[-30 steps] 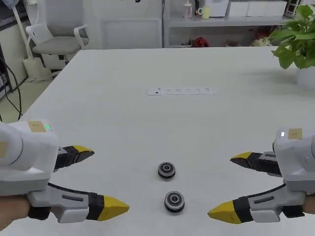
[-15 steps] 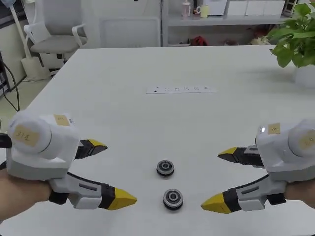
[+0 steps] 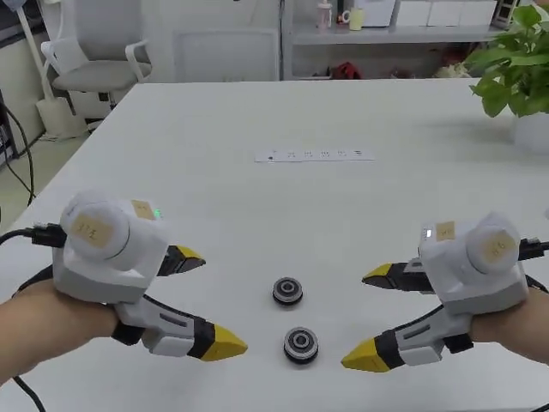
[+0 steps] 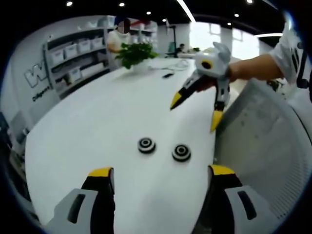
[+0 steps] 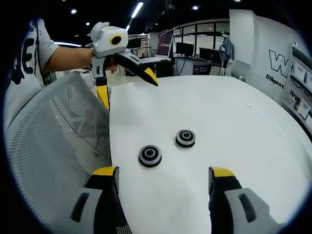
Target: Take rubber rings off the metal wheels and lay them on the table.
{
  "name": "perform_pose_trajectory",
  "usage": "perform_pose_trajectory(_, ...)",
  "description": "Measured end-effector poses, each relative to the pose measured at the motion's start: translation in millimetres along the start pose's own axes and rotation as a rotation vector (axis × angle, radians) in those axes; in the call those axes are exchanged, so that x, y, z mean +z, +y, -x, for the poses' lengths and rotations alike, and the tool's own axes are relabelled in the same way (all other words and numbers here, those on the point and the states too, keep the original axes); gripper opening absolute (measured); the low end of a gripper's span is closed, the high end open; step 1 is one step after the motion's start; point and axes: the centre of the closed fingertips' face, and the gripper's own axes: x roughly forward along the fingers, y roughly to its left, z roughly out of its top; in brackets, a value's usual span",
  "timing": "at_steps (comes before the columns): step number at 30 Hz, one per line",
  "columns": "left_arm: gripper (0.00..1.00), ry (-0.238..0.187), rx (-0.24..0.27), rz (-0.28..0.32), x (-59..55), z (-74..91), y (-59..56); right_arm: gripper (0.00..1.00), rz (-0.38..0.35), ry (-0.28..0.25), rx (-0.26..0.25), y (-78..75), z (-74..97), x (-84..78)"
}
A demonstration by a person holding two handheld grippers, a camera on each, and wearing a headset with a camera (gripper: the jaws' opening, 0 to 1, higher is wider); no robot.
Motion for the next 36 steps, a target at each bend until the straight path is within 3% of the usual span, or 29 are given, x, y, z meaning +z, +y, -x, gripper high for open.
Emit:
perform_pose_trajectory(20,0.72,0.032,-0.078,-0.026,-3.2,-32.3,-9.1,0.55,0.004,0.030,0.086,6.7,-29.2,-6.0)
perform_pose_trajectory(36,0.63,0.070,-0.125,-0.054,-5.8,-54.1,-20.6,0.50,0.013,0.045,0.130,11.0,-39.6,-4.6)
